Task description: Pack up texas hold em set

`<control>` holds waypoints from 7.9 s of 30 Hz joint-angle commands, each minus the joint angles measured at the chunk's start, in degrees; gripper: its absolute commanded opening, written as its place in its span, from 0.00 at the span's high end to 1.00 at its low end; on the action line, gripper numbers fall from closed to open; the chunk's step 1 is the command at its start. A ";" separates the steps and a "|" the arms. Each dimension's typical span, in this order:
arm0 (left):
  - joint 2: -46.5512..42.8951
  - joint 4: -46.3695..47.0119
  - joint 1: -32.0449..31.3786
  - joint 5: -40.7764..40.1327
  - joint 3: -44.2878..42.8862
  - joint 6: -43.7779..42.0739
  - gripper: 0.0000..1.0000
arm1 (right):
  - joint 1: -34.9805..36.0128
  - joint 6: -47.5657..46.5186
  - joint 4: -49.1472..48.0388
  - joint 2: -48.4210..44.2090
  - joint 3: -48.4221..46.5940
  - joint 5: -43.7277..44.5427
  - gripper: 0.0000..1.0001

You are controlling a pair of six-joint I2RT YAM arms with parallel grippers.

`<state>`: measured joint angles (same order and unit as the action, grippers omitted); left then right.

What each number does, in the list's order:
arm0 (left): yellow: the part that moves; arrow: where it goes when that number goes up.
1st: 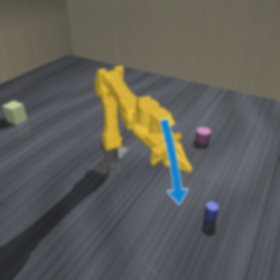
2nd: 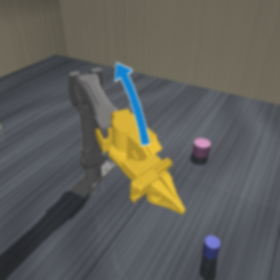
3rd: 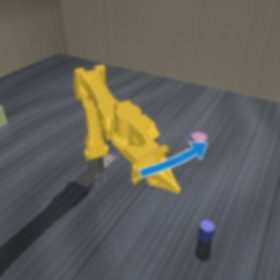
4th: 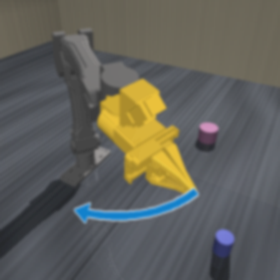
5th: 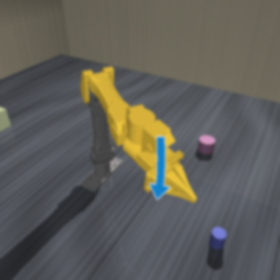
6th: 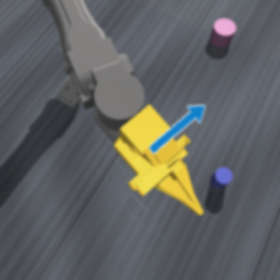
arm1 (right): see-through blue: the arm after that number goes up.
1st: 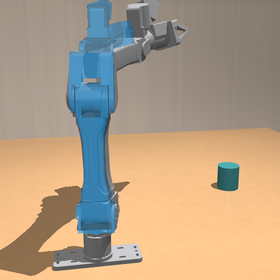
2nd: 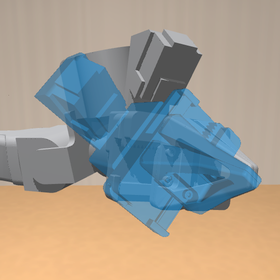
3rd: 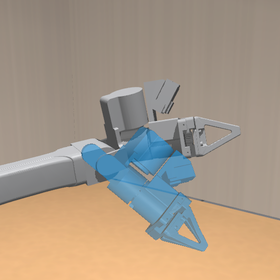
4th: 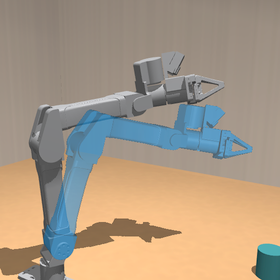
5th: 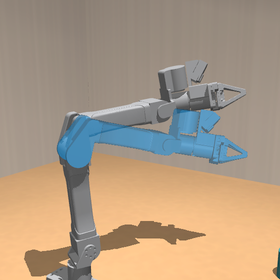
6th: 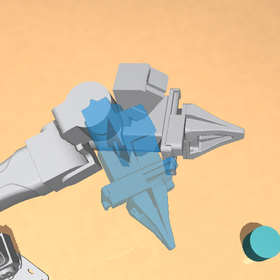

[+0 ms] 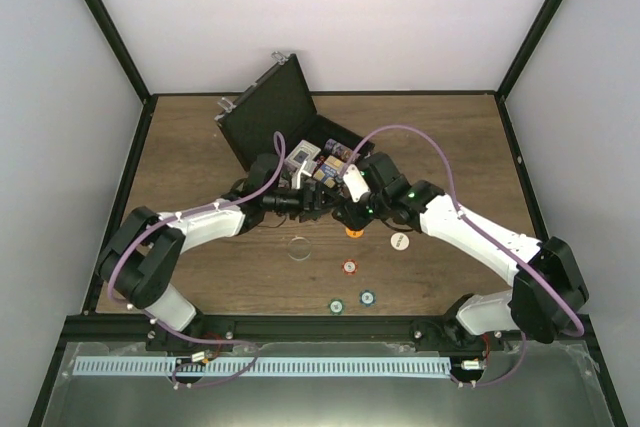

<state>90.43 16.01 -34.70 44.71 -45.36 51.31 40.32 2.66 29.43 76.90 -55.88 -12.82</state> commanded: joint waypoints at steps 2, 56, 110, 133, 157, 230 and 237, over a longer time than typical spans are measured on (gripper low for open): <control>1.24 4.95 -1.44 3.52 -1.24 1.86 0.15 | 0.29 -1.15 -3.92 -1.24 -0.05 -1.23 0.67; 19.76 -29.08 3.67 -41.95 -44.27 -58.72 0.96 | -19.52 15.01 -15.10 -18.98 16.76 5.18 0.00; 48.44 -41.23 7.46 -34.78 -70.77 -69.83 0.60 | -19.86 18.58 -20.56 -14.92 20.61 -5.05 0.00; 25.60 -26.27 12.63 -23.31 -52.41 -50.72 0.16 | -20.18 20.41 -21.26 -15.55 20.98 -10.53 0.00; -26.91 -46.65 22.84 -52.37 -10.10 -43.87 0.00 | -17.82 33.98 7.12 -0.39 13.65 17.21 0.07; -32.16 -41.50 22.82 -54.11 -2.37 -44.49 0.00 | -5.25 32.79 10.12 14.27 -3.41 18.27 0.44; -31.64 -41.41 22.82 -53.01 -2.42 -44.41 0.00 | -5.03 33.12 10.29 13.30 1.82 17.78 0.37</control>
<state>59.16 -26.22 -11.90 -9.45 -48.34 7.22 34.44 35.81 38.41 91.20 -55.11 4.14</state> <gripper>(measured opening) 0.998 0.614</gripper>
